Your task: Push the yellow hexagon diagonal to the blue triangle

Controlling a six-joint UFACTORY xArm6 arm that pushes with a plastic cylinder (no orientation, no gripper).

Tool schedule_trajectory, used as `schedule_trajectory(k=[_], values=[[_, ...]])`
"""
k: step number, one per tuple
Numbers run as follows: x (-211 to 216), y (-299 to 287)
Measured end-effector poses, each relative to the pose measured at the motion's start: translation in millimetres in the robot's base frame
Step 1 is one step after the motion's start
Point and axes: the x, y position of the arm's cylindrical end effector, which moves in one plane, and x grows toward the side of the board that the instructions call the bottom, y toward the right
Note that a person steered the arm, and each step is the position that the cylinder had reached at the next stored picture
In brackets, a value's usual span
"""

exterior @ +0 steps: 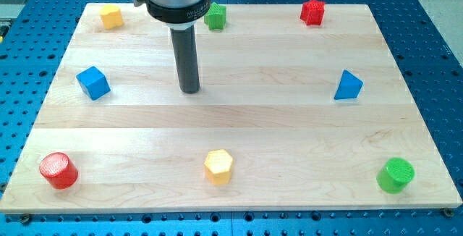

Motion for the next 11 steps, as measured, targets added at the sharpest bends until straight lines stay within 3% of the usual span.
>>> schedule_trajectory(k=[2,3,4,6,7,8,9,10,11], values=[[74,-58],[144,-37],[176,-19],[148,109],[186,84],[161,127],[137,125],[142,86],[134,174]])
